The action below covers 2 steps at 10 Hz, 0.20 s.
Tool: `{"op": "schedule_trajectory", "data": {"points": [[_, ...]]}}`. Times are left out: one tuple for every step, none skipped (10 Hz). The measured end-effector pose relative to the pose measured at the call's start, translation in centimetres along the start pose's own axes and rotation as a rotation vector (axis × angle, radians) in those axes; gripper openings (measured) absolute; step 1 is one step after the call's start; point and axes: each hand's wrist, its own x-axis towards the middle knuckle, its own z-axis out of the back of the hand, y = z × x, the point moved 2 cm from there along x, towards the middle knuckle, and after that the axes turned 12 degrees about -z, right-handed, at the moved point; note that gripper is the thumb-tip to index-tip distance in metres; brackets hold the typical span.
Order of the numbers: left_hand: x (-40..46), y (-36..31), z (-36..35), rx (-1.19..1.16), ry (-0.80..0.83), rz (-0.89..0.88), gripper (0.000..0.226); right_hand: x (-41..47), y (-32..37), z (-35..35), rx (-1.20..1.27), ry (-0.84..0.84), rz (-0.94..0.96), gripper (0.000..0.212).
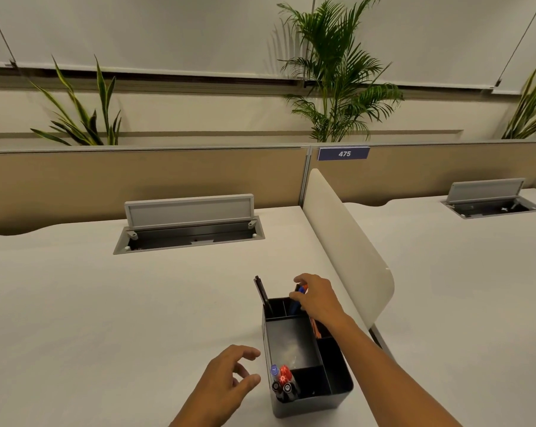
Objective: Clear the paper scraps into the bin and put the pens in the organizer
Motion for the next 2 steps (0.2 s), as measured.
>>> {"op": "schedule_trajectory", "data": {"points": [[0.6, 1.0, -0.4, -0.004, -0.003, 0.024, 0.032, -0.4, -0.1, 1.1, 0.011, -0.065, -0.002, 0.045], [1.3, 1.4, -0.6, -0.042, -0.085, 0.032, 0.030, -1.1, 0.0, 3.1, 0.110, -0.223, -0.011, 0.045]]}}
